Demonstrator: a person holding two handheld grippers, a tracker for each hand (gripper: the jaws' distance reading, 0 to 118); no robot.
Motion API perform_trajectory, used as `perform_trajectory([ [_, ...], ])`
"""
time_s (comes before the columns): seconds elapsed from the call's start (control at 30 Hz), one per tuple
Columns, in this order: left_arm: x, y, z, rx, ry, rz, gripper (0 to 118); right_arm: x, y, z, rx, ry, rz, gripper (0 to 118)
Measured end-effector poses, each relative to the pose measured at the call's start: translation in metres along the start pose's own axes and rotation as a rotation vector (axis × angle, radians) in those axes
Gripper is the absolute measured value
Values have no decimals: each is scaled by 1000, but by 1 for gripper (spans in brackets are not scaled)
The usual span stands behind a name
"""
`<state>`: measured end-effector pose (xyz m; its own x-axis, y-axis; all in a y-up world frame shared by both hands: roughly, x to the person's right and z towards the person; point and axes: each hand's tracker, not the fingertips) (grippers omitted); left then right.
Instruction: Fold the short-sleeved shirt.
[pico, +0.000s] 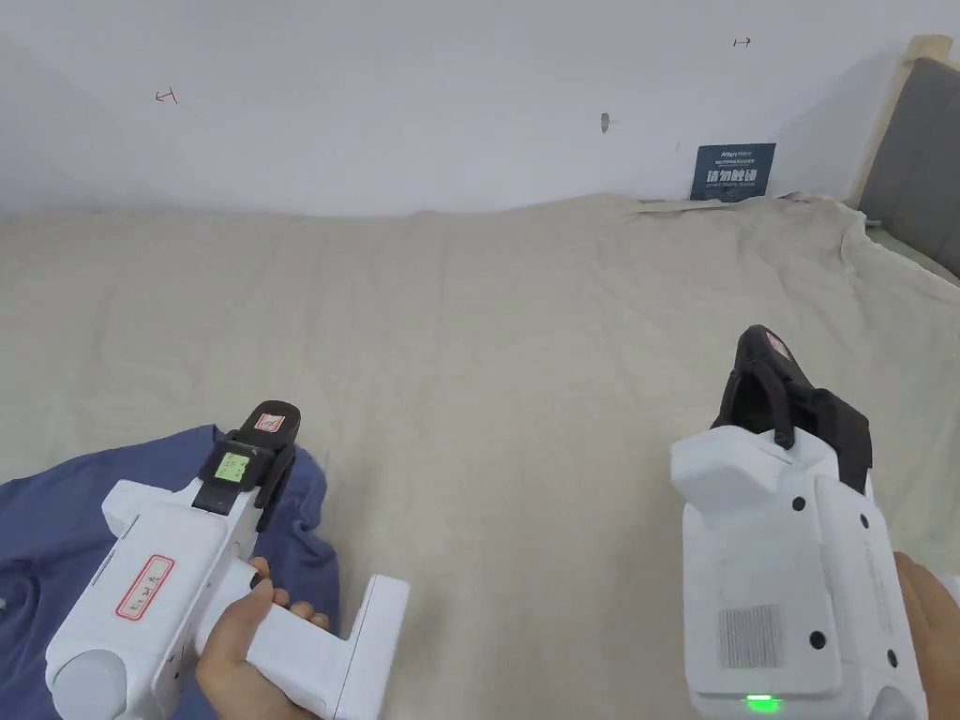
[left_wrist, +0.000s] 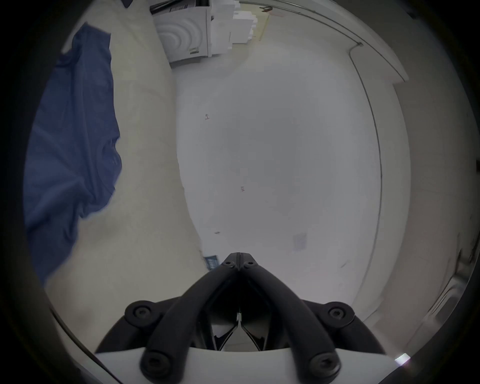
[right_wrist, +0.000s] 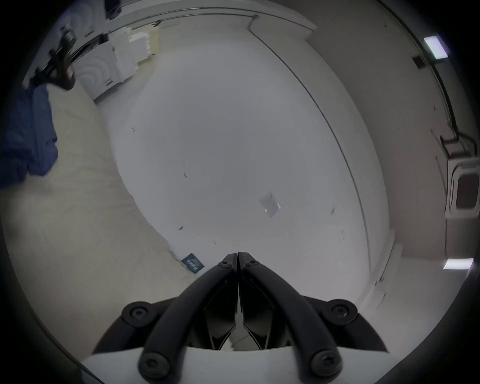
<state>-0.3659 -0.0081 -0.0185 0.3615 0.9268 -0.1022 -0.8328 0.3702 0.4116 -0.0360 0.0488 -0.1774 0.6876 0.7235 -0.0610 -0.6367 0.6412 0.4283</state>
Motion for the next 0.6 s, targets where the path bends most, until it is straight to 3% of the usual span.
perform_trajectory([
  [0.07, 24, -3, 0, -1, 83, -323, 0, 9, -2, -5, -54, 24, -114, 0],
  [0.17, 57, -28, 0, 49, 164, -848, 0, 26, -9, -13, -169, 116, -430, 0],
  [0.27, 64, -51, -3, 71, 201, -1210, 0, 38, -23, -20, -284, 206, -715, 0],
  [0.33, 64, -63, -5, 77, 220, -1343, 0, 41, -32, -23, -316, 238, -824, 0],
  [0.4, 61, -69, -5, 80, 232, -1413, 0, 40, -36, -23, -330, 240, -857, 0],
  [0.6, 57, -69, -6, 27, 218, -1335, 0, 36, -36, -22, -329, 238, -829, 0],
])
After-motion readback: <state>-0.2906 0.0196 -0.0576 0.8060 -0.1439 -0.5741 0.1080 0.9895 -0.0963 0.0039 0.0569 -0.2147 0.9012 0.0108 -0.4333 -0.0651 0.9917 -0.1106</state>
